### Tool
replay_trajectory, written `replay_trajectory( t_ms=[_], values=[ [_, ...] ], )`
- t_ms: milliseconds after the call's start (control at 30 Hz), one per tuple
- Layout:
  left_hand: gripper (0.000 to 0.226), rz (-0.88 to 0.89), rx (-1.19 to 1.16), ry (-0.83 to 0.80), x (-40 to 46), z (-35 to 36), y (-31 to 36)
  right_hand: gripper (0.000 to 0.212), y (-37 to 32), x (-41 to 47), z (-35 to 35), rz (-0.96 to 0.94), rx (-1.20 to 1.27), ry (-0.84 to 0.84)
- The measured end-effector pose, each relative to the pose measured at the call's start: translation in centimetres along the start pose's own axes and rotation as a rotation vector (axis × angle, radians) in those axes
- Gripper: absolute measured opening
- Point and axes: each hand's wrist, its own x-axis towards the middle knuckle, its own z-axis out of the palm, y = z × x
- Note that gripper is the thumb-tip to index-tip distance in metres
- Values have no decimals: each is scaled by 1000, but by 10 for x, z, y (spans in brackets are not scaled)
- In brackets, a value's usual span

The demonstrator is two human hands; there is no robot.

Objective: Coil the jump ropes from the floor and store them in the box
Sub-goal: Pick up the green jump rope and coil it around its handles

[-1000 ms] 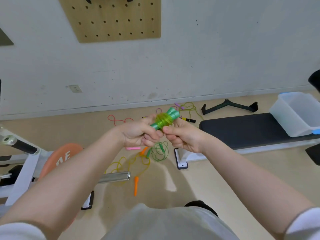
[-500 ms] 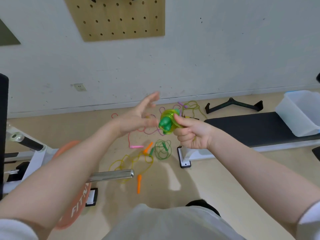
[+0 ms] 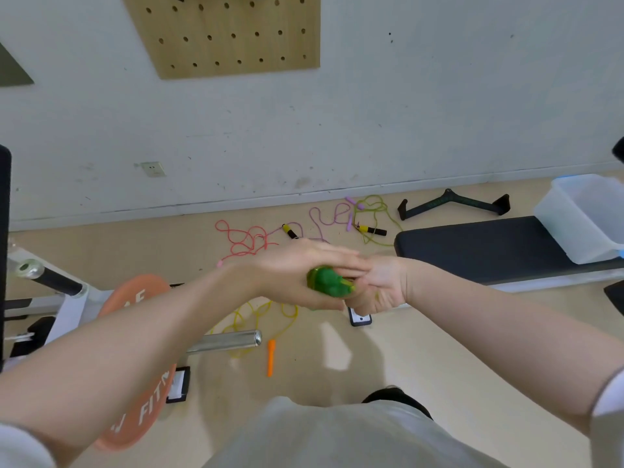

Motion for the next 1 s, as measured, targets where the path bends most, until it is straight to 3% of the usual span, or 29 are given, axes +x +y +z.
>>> replay_trajectory(
  t_ms=[133,233,333,400,467,567,733,900,1000],
  values=[
    [56,-287,-140,94,1,12,-10,36,-5,-1,8,-49,52,138],
    [44,-365,-313,210,8,21,-9,33,-10,-4,9,-70,-98,288],
    [27,-423,-339,246,18,26,-7,31,-13,-13,2,-132,-328,466],
    [33,-463,-419,248,23,28,-9,31,-17,-22,-5,-210,-490,548],
    [37,-463,-538,248,28,29,-7,37,-22,-34,-9,-242,-545,542],
    [11,-424,-689,244,40,26,3,44,-27,-53,-16,-204,-538,503],
    [21,-437,-666,224,66,32,13,24,-32,-78,-38,-163,-512,585],
    [4,-442,-723,303,95,43,32,19,-32,-101,-68,-333,-513,661],
    [14,-488,-772,386,115,43,44,13,-32,-115,-80,-444,-676,710]
  ],
)
